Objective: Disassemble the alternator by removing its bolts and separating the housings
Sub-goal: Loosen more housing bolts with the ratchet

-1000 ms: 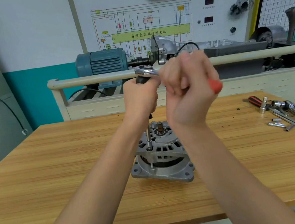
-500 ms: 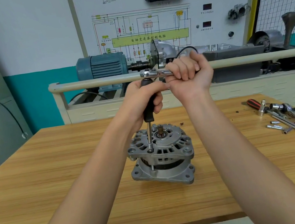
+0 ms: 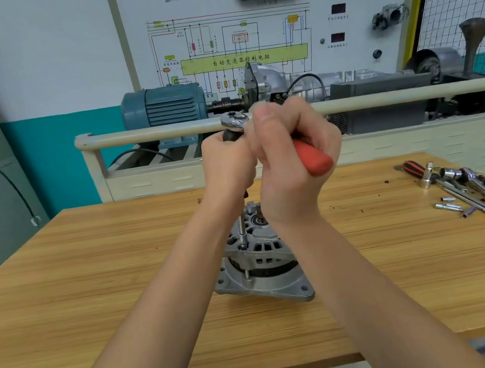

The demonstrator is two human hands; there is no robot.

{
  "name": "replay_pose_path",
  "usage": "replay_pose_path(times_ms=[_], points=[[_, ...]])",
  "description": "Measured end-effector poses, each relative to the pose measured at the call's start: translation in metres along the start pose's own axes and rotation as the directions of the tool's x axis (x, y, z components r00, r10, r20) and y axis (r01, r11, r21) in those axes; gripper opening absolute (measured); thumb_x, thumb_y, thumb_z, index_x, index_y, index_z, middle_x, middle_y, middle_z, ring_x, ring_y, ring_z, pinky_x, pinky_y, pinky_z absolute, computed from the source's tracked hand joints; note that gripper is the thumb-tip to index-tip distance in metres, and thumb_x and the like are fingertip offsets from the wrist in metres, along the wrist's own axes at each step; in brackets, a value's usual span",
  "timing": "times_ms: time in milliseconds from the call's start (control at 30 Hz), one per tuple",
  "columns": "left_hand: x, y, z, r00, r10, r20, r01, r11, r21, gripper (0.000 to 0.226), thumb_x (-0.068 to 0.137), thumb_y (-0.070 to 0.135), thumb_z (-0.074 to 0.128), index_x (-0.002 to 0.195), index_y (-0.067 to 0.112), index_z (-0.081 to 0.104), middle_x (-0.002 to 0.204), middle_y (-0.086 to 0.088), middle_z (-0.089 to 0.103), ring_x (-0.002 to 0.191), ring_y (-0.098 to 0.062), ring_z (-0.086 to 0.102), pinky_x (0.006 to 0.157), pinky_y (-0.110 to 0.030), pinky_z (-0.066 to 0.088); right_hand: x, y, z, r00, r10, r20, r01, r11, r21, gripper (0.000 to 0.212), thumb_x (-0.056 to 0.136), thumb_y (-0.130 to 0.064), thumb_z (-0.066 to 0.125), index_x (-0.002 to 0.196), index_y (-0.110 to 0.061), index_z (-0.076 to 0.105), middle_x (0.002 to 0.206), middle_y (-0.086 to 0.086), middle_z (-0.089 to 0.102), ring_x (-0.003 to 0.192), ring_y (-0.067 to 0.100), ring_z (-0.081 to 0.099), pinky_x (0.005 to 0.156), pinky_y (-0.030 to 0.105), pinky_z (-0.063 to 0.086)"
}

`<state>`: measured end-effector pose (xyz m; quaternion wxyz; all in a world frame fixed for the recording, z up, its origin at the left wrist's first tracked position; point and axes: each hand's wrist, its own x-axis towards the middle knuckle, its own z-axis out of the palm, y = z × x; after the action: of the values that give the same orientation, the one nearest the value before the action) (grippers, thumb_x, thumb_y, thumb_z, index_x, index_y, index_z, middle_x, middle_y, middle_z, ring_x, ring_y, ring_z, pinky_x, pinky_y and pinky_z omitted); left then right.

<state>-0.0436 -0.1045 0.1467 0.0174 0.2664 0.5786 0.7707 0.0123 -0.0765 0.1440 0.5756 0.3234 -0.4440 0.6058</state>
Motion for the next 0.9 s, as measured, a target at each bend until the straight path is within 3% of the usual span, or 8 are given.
replay_pose_path(times_ms=[167,300,400,500,600,767,833,900], points=[[0.006,-0.004,-0.02,0.991,-0.03,0.128,0.028,0.999,0.021,0.039,0.087,0.004,0.059,0.059,0.017,0.037,0.044,0.004,0.032,0.038,-0.012,0.024,0.039,-0.019,0.021,0.028,0.006,-0.021,0.952,0.305,-0.02,-0.276,0.886,0.372,0.043,0.082,-0.004,0.043,0.041,-0.017,0.036,0.036,-0.006,0.028,0.037,0.011,0.021,0.046,0.028,0.021],[0.008,0.001,-0.029,0.947,-0.073,0.313,0.074,0.997,0.008,0.035,0.091,0.014,0.059,0.059,0.013,0.045,0.045,0.002,0.037,0.038,-0.013,0.031,0.04,-0.021,0.027,0.053,0.022,-0.045,0.72,0.693,-0.013,-0.443,0.474,0.761,0.047,0.081,-0.01,0.04,0.036,-0.017,0.033,0.032,-0.004,0.021,0.029,0.011,0.018,0.038,0.021,0.02],[0.009,0.001,-0.026,0.931,-0.12,0.344,0.105,0.993,0.06,0.041,0.092,0.013,0.059,0.055,0.015,0.042,0.042,0.003,0.032,0.036,-0.012,0.027,0.039,-0.02,0.025,0.06,0.035,-0.053,0.606,0.795,-0.033,-0.403,0.343,0.849,0.051,0.09,-0.012,0.037,0.04,-0.017,0.029,0.032,-0.004,0.02,0.027,0.011,0.018,0.036,0.021,0.018],[0.009,-0.001,-0.021,0.955,-0.138,0.262,0.125,0.99,0.066,0.049,0.093,0.016,0.058,0.05,0.018,0.034,0.04,0.005,0.024,0.033,-0.01,0.019,0.037,-0.017,0.018,0.056,0.033,-0.049,0.633,0.771,-0.066,-0.389,0.392,0.834,0.049,0.088,-0.011,0.038,0.04,-0.018,0.031,0.033,-0.005,0.021,0.028,0.011,0.019,0.036,0.022,0.018],[0.008,-0.004,-0.017,0.983,-0.093,0.16,0.086,0.995,0.053,0.053,0.092,0.012,0.057,0.046,0.022,0.033,0.038,0.007,0.025,0.031,-0.009,0.018,0.036,-0.016,0.017,0.045,0.018,-0.041,0.764,0.639,-0.091,-0.381,0.56,0.735,0.045,0.08,-0.009,0.042,0.037,-0.019,0.034,0.033,-0.004,0.023,0.031,0.011,0.02,0.039,0.023,0.022],[0.009,-0.012,-0.005,0.999,-0.001,-0.041,0.006,0.993,0.12,0.034,0.091,0.009,0.055,0.062,0.015,0.04,0.048,0.001,0.041,0.039,-0.013,0.033,0.044,-0.019,0.032,0.013,0.002,-0.011,0.989,0.141,-0.039,-0.132,0.976,0.175,0.043,0.082,-0.001,0.05,0.045,-0.021,0.042,0.042,-0.009,0.033,0.041,0.008,0.029,0.049,0.026,0.024],[0.008,-0.016,-0.003,0.995,0.079,-0.069,-0.063,0.977,0.203,0.027,0.093,0.01,0.054,0.068,0.015,0.046,0.065,-0.003,0.051,0.05,-0.008,0.047,0.056,-0.023,0.044,0.003,0.001,-0.001,0.997,-0.018,0.07,0.019,1.0,-0.022,0.036,0.079,-0.003,0.053,0.048,-0.016,0.041,0.046,-0.011,0.034,0.046,0.001,0.034,0.052,0.018,0.03],[0.007,-0.015,-0.006,0.992,0.091,-0.084,-0.071,0.974,0.217,0.026,0.092,0.01,0.057,0.068,0.014,0.049,0.063,-0.003,0.051,0.048,-0.009,0.047,0.046,-0.019,0.043,0.004,0.002,0.002,0.995,-0.023,0.094,0.027,0.999,-0.038,0.034,0.078,-0.006,0.053,0.049,-0.019,0.039,0.045,-0.012,0.034,0.045,0.001,0.033,0.051,0.018,0.03]])
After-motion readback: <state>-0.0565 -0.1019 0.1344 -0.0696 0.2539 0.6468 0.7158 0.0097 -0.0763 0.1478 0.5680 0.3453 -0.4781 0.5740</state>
